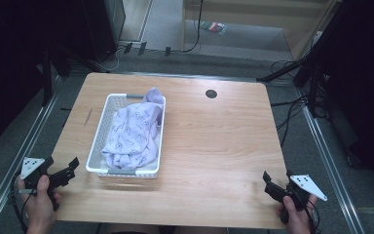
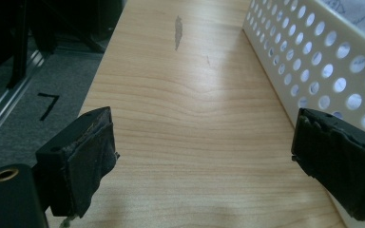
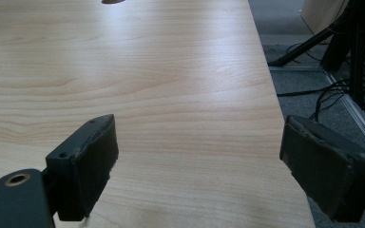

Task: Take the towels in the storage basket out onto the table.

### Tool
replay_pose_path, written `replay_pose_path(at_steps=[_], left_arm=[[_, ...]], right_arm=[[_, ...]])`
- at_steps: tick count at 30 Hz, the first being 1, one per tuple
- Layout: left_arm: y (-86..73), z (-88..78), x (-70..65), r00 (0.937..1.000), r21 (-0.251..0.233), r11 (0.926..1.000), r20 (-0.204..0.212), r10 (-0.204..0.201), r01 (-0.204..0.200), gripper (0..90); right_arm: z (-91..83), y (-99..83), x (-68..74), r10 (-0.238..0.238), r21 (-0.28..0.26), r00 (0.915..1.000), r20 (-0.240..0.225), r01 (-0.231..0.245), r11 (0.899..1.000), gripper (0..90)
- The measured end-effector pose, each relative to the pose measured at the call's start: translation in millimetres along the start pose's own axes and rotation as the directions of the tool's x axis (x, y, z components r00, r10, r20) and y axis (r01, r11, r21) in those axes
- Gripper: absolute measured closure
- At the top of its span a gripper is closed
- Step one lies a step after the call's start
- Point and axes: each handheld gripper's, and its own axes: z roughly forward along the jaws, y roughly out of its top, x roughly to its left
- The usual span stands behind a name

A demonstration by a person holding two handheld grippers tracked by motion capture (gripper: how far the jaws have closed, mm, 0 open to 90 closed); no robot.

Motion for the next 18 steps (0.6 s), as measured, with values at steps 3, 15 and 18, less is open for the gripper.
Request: replay_pose_path(at_steps=[3,15,18], left_arm=[[2.6,-3.7,7.5,0.9969,-0.037,0.997,0.041,-0.067,0.068,7.6],[36.0,-18.5,2.3,0.9905,-0.096,0.9895,0.096,-0.099,0.108,12.8],[47.0,-21.4,-12.3,0.9853,-0.084,0.9942,0.163,-0.053,0.067,2.2]], right_arm=[[0.2,0.0,0.1,0.001,0.001,1.0,0.0,-0.001,1.0,12.5],[0.4,0.2,-0.1,0.0,0.003,1.0,0.001,0.0,1.0,12.5],[0.4,0.1,-0.1,0.002,0.002,1.0,0.003,-0.002,1.0,12.6]])
